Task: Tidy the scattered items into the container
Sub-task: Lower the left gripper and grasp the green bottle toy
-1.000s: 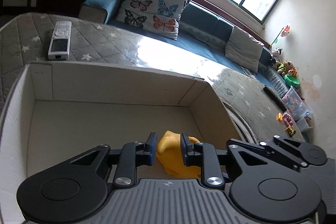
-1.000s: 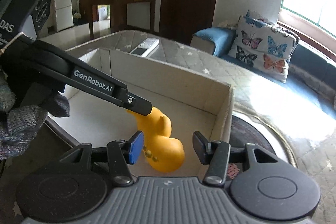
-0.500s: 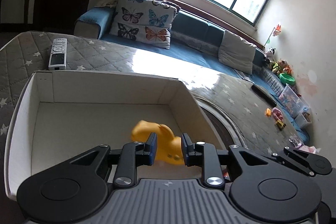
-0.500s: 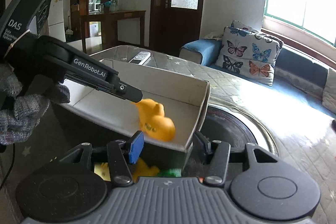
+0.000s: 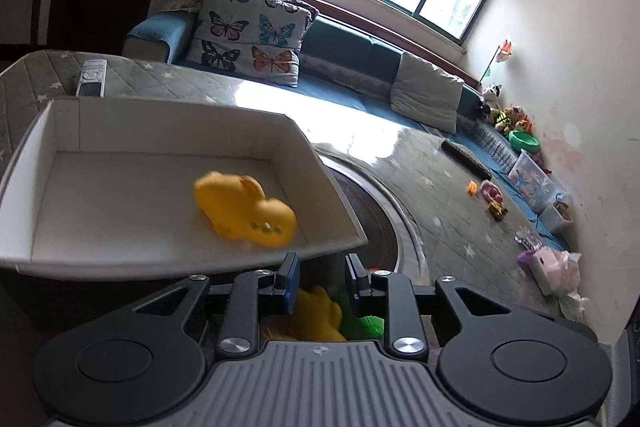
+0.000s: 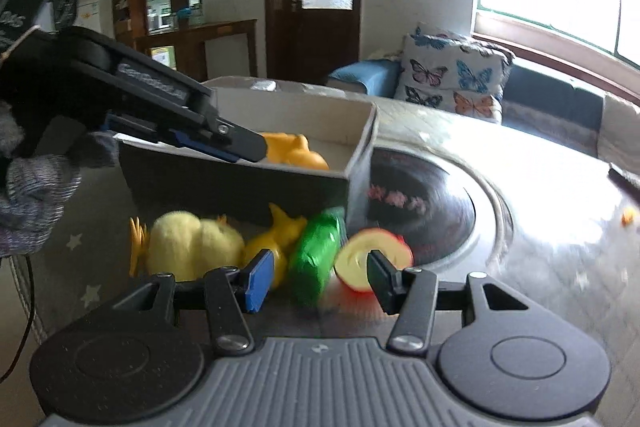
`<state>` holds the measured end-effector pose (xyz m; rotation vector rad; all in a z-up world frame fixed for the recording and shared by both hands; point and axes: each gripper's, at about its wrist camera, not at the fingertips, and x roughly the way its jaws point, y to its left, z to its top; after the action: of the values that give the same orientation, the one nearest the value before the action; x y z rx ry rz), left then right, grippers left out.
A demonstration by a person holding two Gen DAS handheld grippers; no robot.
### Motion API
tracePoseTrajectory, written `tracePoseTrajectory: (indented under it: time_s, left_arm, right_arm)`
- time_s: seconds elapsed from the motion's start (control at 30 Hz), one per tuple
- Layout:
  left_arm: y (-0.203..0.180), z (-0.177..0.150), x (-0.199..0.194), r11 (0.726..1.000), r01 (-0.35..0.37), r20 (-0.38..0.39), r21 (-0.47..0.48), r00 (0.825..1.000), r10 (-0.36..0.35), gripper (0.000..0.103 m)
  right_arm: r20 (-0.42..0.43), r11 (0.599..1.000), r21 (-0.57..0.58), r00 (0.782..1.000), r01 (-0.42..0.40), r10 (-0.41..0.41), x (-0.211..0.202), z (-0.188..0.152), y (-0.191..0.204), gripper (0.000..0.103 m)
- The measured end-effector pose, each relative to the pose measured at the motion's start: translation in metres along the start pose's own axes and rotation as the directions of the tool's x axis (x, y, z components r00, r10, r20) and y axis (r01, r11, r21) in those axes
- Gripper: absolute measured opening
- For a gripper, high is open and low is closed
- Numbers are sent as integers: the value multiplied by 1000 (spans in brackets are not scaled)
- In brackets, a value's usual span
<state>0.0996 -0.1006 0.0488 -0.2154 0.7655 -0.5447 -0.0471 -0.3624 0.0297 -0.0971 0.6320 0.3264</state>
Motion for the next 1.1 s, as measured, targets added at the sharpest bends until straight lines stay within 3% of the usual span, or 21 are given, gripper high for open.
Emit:
tracePoseTrajectory:
  time_s: [0.6, 0.93, 1.1]
  left_arm:
    - [-27, -13, 22, 999, 48, -64, 6, 997, -48, 27]
    - [-27, -3, 37, 1000, 24, -84, -10, 996, -25, 27]
    - [-28, 3, 47, 1000, -2, -95, -17, 995, 0, 28]
  right_arm:
    - [-29, 995, 62, 997, 74, -72, 21, -10, -29, 53]
    - [14, 996, 81, 999, -30, 29, 10, -9, -10, 52]
    - [4, 995, 84, 999, -46, 46, 20, -6, -2, 43]
